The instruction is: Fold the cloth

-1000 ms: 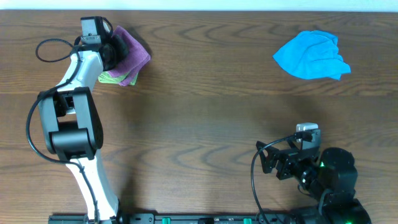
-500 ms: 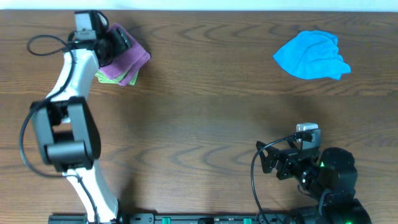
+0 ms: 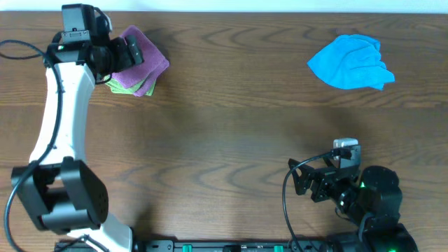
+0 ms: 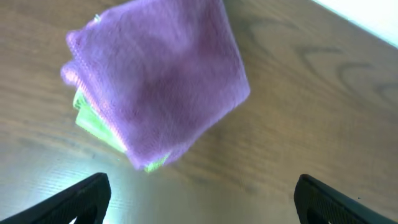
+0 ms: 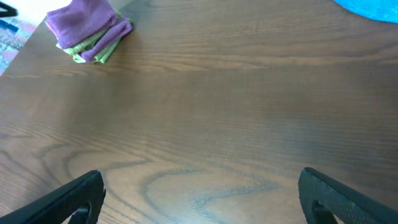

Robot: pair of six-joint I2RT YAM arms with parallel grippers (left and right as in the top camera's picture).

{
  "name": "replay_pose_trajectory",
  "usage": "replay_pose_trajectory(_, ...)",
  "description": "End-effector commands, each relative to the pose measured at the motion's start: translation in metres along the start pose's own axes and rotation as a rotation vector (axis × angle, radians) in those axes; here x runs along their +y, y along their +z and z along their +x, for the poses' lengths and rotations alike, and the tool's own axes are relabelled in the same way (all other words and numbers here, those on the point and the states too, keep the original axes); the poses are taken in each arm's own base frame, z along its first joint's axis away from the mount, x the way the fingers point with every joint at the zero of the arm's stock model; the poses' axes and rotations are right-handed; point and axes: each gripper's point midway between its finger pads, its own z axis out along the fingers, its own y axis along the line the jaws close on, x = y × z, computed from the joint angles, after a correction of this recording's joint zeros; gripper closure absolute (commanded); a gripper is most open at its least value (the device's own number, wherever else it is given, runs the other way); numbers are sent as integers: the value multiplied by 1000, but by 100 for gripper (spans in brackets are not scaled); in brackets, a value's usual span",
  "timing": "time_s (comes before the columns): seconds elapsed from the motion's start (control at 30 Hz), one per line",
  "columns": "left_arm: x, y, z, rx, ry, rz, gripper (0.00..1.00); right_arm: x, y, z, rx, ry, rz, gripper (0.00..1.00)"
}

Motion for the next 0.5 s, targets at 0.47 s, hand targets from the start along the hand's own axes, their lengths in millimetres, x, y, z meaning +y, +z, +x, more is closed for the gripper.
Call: replay_pose_trajectory(0.47,17,-155,71,-100,36,-131,5,-1,0,0,-1,21,0,1)
